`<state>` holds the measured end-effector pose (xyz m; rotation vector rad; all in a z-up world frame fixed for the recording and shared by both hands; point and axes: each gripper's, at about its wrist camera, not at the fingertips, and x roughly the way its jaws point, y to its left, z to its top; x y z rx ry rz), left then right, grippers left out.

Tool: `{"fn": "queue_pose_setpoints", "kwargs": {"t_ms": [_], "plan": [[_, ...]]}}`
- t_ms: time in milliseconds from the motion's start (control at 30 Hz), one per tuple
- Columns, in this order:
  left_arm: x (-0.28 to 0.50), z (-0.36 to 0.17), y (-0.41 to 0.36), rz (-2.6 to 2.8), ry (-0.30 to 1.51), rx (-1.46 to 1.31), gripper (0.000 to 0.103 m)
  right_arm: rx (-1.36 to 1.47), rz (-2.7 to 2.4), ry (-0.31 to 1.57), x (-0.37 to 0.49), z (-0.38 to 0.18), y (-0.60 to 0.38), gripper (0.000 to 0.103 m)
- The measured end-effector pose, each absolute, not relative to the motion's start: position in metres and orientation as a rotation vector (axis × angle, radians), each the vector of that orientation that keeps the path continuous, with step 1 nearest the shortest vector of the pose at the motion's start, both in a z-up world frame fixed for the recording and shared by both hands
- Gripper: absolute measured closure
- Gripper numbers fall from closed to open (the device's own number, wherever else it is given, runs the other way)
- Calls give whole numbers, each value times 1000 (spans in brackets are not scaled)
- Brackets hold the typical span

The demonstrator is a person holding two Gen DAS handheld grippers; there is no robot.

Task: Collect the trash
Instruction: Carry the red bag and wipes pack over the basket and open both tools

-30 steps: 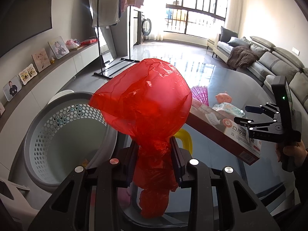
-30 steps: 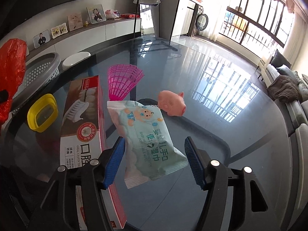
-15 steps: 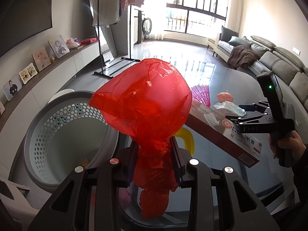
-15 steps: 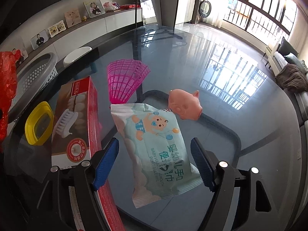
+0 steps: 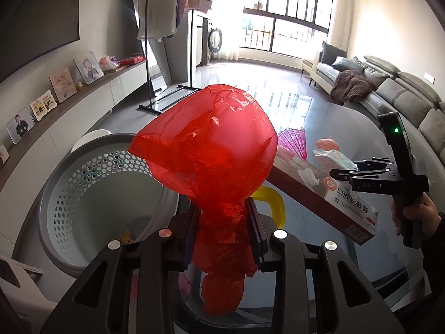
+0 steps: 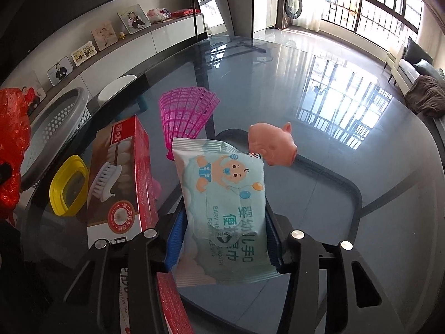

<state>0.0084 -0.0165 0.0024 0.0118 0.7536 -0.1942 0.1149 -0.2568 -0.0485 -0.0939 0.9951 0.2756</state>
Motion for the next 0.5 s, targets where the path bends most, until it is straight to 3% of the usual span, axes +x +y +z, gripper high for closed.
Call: {"fn": "queue_pose_setpoints", "kwargs": {"t_ms": [500], "plan": [[-9,34,27,-126,688,12,71,81,374,746,65,51,-188,55]]}}
